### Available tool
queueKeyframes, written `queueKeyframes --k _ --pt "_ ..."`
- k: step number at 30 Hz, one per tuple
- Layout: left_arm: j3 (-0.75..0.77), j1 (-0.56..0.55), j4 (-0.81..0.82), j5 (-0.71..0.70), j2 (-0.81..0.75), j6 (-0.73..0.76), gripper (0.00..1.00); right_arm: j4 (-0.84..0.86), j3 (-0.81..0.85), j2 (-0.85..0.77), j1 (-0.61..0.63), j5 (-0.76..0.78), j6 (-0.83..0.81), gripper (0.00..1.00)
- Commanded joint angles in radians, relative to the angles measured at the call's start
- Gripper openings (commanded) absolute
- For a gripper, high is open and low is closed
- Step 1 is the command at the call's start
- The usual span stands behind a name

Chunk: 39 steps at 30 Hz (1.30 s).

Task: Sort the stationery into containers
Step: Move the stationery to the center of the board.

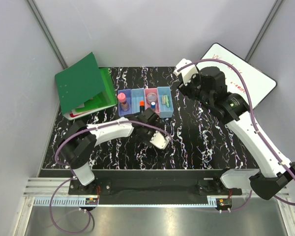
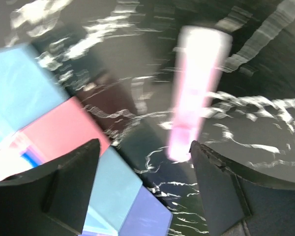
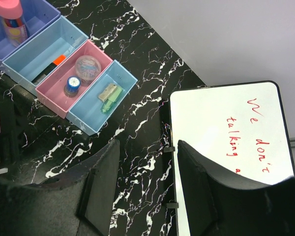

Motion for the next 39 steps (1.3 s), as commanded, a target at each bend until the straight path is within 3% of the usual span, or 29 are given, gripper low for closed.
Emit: queueKeyframes --k 1,8,11,15,20,24,32,39 --pt "0.193 -0.007 -0.057 -0.031 -0.039 -0.396 0.77 0.039 -0.01 -0.033 -0.007 0.013 -0.007 0.59" --pt "0.395 -0.007 -0.266 0.03 -0.013 -1.035 0.74 0.039 -0.001 -0.023 -0.007 0.01 -0.004 0.59" --pt "0.439 -0.002 -0.338 0.148 0.043 -1.267 0.64 0.039 0.003 -0.018 -0.007 0.008 -0.004 0.59" --pt "0.492 0.006 -0.389 0.288 0.136 -1.555 0.64 0.039 0.003 -0.015 -0.009 0.01 -0.007 0.59" --pt "0.492 -0.004 -0.38 0.265 0.185 -1.679 0.57 0.039 -0.02 -0.023 -0.007 0.013 -0.016 0.58" --pt "0.441 -0.002 -0.346 0.268 0.174 -1.729 0.61 0.042 -0.033 -0.024 -0.007 0.013 -0.022 0.58" --pt "0.397 0.036 -0.32 0.183 0.221 -1.624 0.64 0.048 -0.025 -0.004 -0.007 -0.003 -0.01 0.58" --pt "0.452 0.046 -0.277 0.241 0.286 -1.585 0.62 0.046 -0.027 -0.01 -0.007 0.008 -0.013 0.59"
